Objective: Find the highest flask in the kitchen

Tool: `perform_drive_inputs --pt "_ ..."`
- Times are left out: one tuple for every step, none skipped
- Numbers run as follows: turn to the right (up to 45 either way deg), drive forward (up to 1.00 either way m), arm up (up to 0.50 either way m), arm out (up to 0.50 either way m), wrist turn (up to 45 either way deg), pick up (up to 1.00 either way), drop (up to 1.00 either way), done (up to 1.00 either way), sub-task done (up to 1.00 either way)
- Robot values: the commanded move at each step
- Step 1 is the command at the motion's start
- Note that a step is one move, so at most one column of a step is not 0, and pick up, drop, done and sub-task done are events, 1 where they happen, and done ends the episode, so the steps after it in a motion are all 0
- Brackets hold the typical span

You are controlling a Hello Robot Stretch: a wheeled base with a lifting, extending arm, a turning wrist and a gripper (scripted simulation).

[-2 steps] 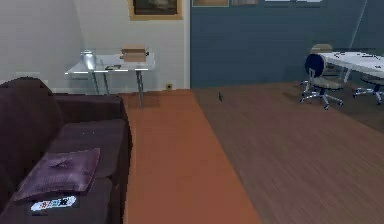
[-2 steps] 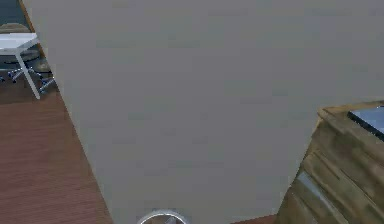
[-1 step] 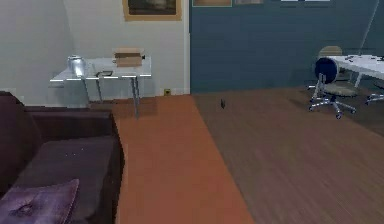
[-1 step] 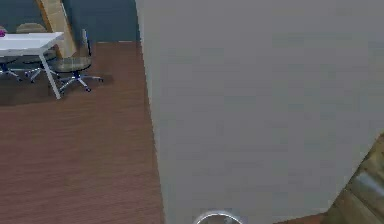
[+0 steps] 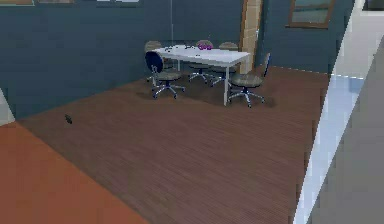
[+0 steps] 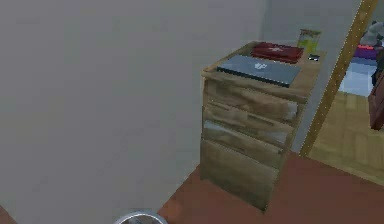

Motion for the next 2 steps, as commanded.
perform_drive_inputs --pt "3.0 0.00 0.00 0.00 0.0 0.00 0.00 0.00 0.00" --pt "0.0 0.60 0.00 0.00 0.0 0.00 0.00 0.00 0.00"
